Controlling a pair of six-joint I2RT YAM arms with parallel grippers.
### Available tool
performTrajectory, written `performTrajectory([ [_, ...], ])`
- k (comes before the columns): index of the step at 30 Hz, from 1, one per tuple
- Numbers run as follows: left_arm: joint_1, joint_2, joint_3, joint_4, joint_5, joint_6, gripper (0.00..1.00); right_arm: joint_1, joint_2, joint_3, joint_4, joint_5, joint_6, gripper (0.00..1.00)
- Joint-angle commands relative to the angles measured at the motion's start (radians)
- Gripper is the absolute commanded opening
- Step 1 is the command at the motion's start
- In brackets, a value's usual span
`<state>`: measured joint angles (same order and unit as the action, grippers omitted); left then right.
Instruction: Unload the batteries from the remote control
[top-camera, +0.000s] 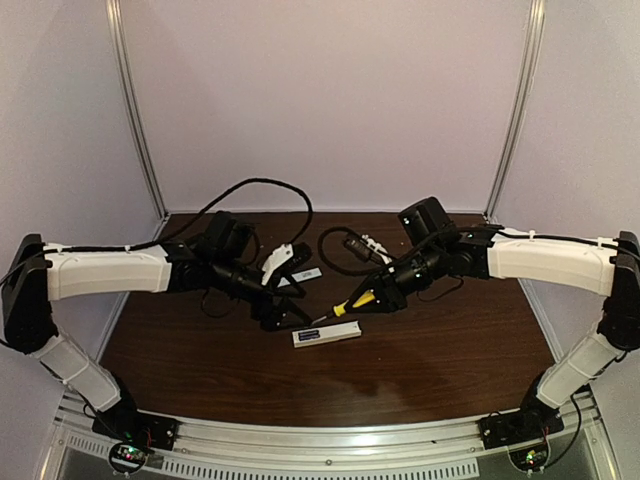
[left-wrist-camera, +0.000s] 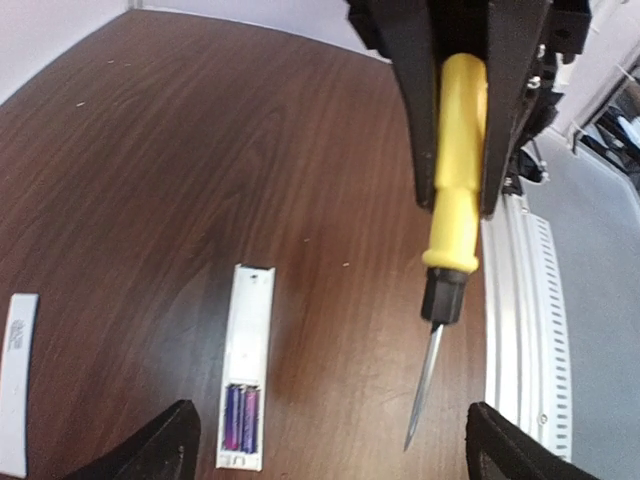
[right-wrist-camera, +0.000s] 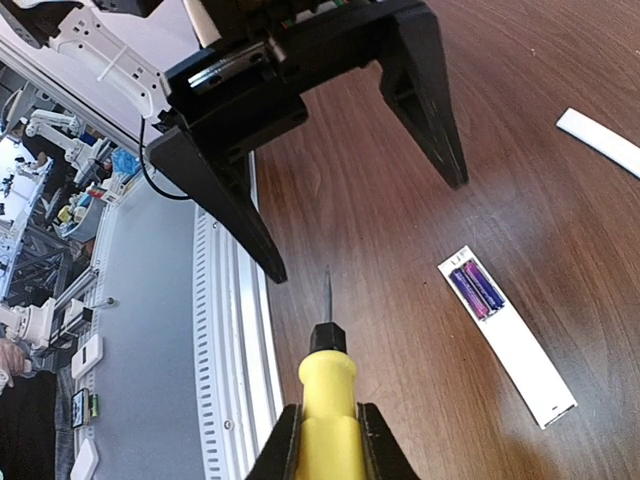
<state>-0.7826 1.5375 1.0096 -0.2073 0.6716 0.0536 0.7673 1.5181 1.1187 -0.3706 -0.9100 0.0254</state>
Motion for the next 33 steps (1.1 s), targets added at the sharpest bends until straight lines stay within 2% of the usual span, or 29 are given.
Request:
performTrajectory([
  [1, 0.001, -0.134, -0.118, 0.181, -0.357, -0.123, 0.97, 0.004, -0.019, -0.007, -0.004, 0.110, -0.007, 0.00],
  [5, 0.002, -0.252, -0.234, 0.323, -0.546, -0.147, 0.97, 0.003, -0.009, 0.033, -0.028, 0.218, -0.008, 0.00],
  [9, 0.003, -0.289, -0.292, 0.389, -0.720, -0.175, 0.97, 0.000, -0.010, 0.060, -0.042, 0.331, -0.011, 0.00],
  [17, 0.005, -0.309, -0.416, 0.521, -0.844, -0.192, 0.97, -0.014, -0.047, 0.062, -0.003, 0.442, 0.008, 0.00],
  [21, 0.005, -0.344, -0.492, 0.590, -0.785, -0.175, 0.97, -0.027, -0.048, 0.056, 0.035, 0.418, 0.035, 0.00],
  [26, 0.003, -0.391, -0.564, 0.592, -0.536, -0.118, 0.91, -0.033, -0.039, 0.047, 0.074, 0.333, 0.049, 0.00],
  [29, 0.002, -0.383, -0.624, 0.641, -0.514, -0.125, 0.97, -0.033, -0.038, 0.036, 0.103, 0.292, 0.060, 0.00],
  [33, 0.002, -0.309, -0.657, 0.693, -0.477, -0.118, 0.97, -0.033, -0.028, 0.033, 0.102, 0.281, 0.062, 0.00],
])
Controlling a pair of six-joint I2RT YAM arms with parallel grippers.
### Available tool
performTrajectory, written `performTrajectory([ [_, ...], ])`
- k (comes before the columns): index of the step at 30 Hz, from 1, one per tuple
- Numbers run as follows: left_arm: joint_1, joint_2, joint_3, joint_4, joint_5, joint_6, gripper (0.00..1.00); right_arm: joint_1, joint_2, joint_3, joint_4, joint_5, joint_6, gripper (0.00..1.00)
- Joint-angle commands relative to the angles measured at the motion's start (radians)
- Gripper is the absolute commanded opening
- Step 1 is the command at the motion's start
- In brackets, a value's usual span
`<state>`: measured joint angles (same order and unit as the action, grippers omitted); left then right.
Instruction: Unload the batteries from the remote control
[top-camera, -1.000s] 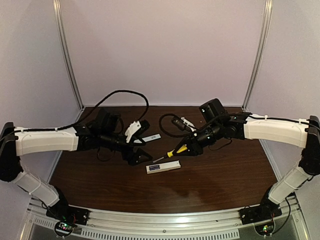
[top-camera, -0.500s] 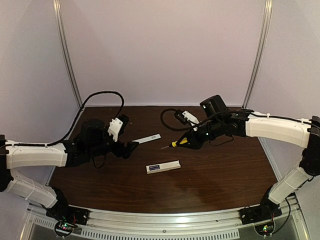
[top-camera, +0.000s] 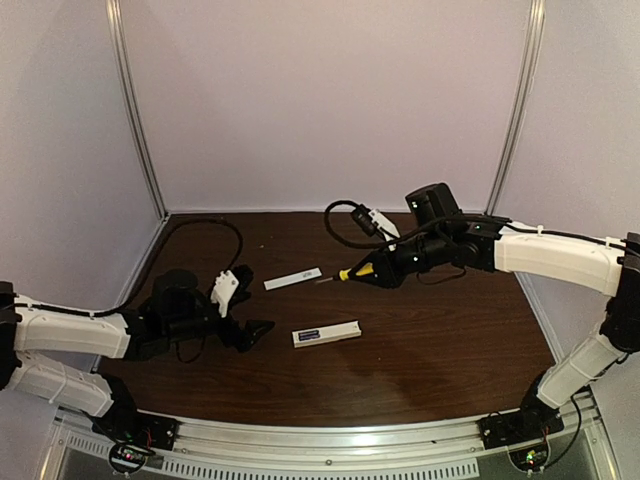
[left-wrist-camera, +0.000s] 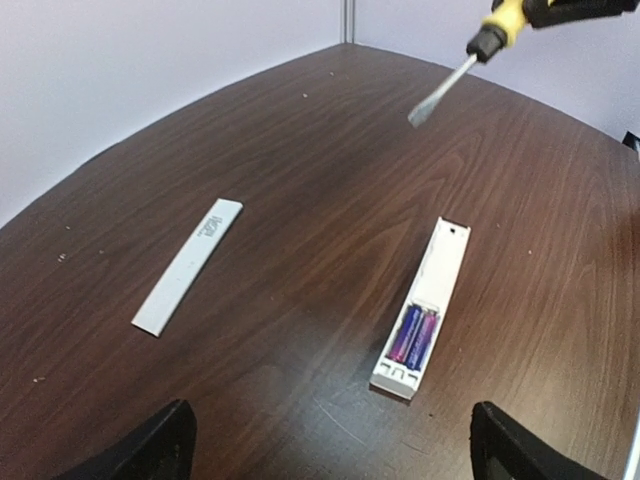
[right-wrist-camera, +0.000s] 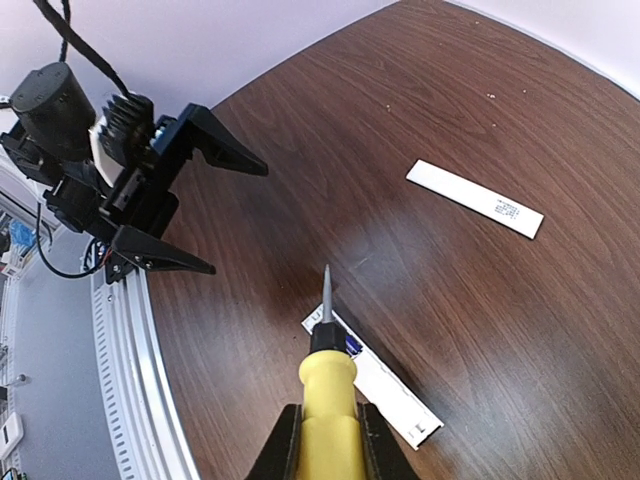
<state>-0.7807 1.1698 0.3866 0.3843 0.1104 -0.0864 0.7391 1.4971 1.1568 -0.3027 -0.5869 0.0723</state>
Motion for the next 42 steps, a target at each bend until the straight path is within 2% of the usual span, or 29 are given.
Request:
performTrajectory([
  [1, 0.001, 0.083, -0.037, 0.114, 0.094, 0.029, 0.97, -0.004, -0.004, -0.004, 0.034, -0.051, 0.015, 0.00],
  [11, -0.004, 0.276, 0.011, 0.116, 0.179, 0.129, 0.93, -0.004, -0.044, -0.033, 0.091, -0.073, 0.018, 0.00],
  [15, -0.024, 0.352, 0.060, 0.098, 0.162, 0.146, 0.92, -0.004, -0.041, -0.034, 0.087, -0.074, 0.016, 0.00],
  [24, -0.029, 0.508, 0.141, 0.172, 0.193, 0.201, 0.88, -0.004, -0.046, -0.029, 0.045, -0.040, 0.006, 0.00],
  [29, -0.029, 0.599, 0.201, 0.192, 0.235, 0.238, 0.72, -0.006, -0.084, -0.045, 0.015, 0.004, 0.000, 0.00],
  [34, -0.029, 0.639, 0.241, 0.170, 0.260, 0.283, 0.67, -0.006, -0.119, -0.055, -0.014, 0.015, 0.000, 0.00],
  [38, -0.029, 0.653, 0.218, 0.231, 0.272, 0.304, 0.61, -0.009, -0.152, -0.077, -0.014, 0.038, 0.007, 0.00],
  [42, -0.029, 0.670, 0.219, 0.270, 0.273, 0.329, 0.36, -0.013, -0.183, -0.094, -0.014, 0.053, 0.017, 0.00],
])
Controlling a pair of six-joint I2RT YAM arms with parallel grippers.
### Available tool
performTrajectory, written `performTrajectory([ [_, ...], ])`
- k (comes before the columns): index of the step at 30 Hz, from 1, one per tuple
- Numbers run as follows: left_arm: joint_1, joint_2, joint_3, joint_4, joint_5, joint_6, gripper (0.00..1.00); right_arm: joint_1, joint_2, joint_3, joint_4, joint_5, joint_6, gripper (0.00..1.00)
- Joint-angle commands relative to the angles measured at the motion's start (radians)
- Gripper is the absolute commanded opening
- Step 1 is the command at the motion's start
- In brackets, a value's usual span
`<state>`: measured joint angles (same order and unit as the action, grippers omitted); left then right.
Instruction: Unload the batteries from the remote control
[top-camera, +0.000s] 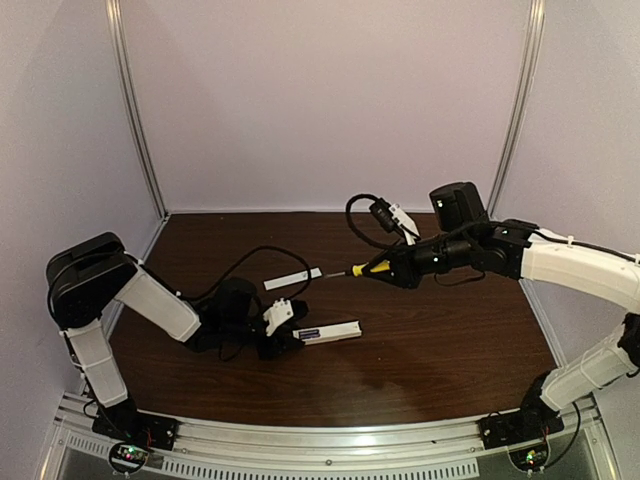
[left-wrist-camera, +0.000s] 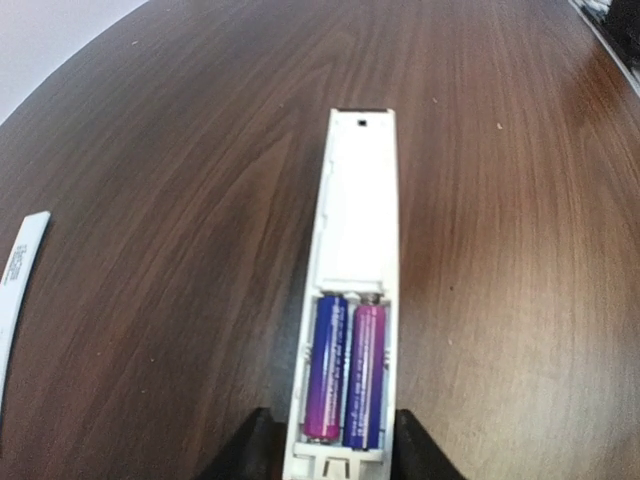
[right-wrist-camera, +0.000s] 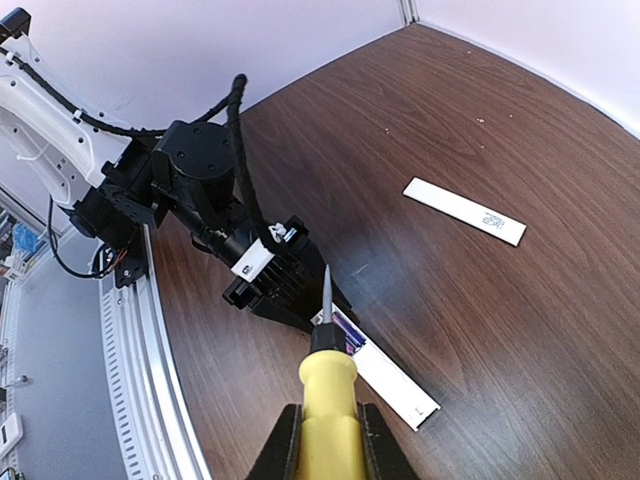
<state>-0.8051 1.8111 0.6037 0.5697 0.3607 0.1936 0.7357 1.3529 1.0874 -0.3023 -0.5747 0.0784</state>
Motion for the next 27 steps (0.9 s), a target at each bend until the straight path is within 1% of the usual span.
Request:
performTrajectory([
  [1, -0.004, 0.035, 0.011, 0.077, 0.026, 0.055, 0.33, -0.011, -0.045, -0.029, -0.013, 0.042, 0.013, 0.00],
  [7, -0.005, 0.064, 0.057, 0.062, 0.069, 0.058, 0.27, -0.018, -0.073, -0.044, -0.032, 0.055, 0.017, 0.00],
  [12, -0.015, 0.084, 0.104, 0.069, 0.107, 0.009, 0.27, -0.024, -0.109, -0.066, -0.051, 0.100, 0.021, 0.00],
  [16, -0.060, 0.107, 0.133, 0.083, 0.099, -0.007, 0.27, -0.027, -0.138, -0.092, -0.051, 0.129, 0.025, 0.00],
  [20, -0.075, 0.129, 0.140, 0.102, 0.103, -0.022, 0.28, -0.028, -0.143, -0.103, -0.049, 0.137, 0.033, 0.00],
  [25, -0.077, 0.132, 0.135, 0.094, 0.096, -0.006, 0.34, -0.029, -0.126, -0.105, -0.031, 0.131, 0.037, 0.00],
  [27, -0.077, 0.132, 0.132, 0.090, 0.071, 0.002, 0.39, -0.029, -0.116, -0.104, -0.024, 0.125, 0.038, 0.00],
])
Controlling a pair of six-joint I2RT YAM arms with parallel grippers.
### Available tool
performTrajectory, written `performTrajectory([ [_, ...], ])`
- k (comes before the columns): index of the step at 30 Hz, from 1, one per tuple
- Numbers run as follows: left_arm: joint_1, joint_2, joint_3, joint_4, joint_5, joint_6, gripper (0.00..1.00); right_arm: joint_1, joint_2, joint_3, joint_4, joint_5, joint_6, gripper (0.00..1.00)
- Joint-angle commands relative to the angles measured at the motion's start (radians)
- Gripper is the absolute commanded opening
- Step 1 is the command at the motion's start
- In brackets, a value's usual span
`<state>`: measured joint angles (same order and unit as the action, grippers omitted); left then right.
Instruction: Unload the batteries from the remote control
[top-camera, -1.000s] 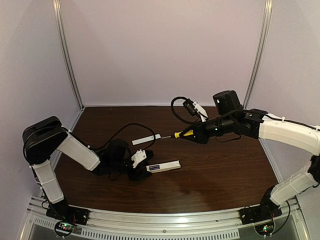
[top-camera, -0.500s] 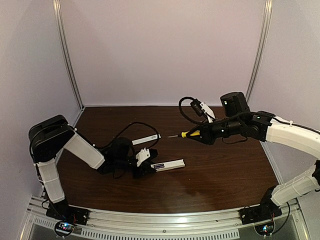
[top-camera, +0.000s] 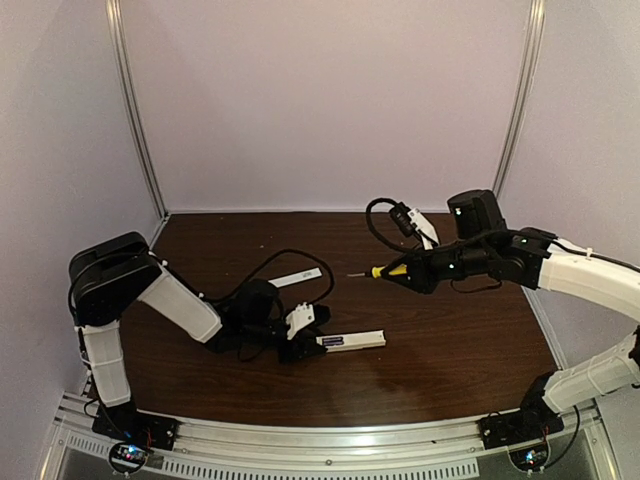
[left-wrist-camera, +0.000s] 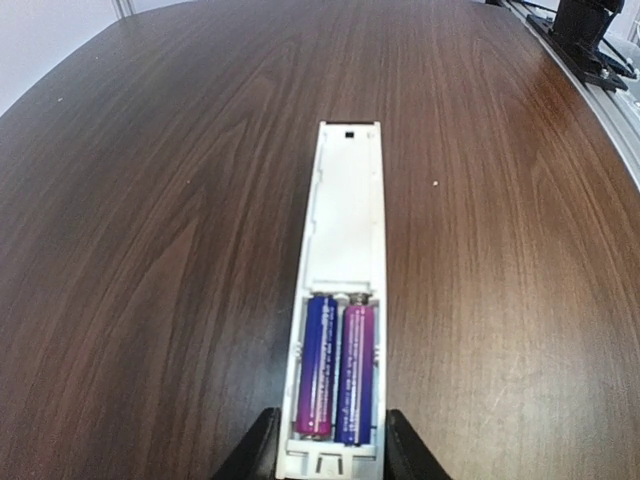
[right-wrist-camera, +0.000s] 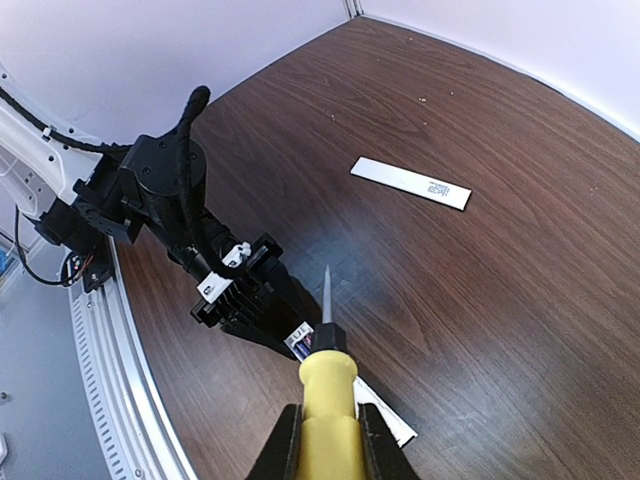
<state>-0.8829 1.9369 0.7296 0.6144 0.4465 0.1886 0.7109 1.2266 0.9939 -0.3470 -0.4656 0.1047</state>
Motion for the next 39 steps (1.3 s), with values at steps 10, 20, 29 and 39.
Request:
performTrajectory([
  [10, 0.001, -0.113, -0.089, 0.159, -0.120, 0.015, 0.94, -0.004, 0.047, -0.003, 0.045, -0.001, 0.026, 0.00],
  [20, 0.001, -0.256, -0.258, 0.440, -0.369, -0.109, 0.97, -0.005, 0.052, -0.011, 0.083, 0.001, 0.044, 0.00],
  [29, 0.002, -0.219, -0.410, 0.751, -0.337, -0.120, 0.97, -0.005, 0.064, 0.003, 0.070, 0.000, 0.044, 0.00],
  [39, 0.017, -0.180, -0.262, 0.401, 0.002, 0.070, 0.92, -0.005, 0.058, 0.004, 0.016, -0.022, 0.072, 0.00],
])
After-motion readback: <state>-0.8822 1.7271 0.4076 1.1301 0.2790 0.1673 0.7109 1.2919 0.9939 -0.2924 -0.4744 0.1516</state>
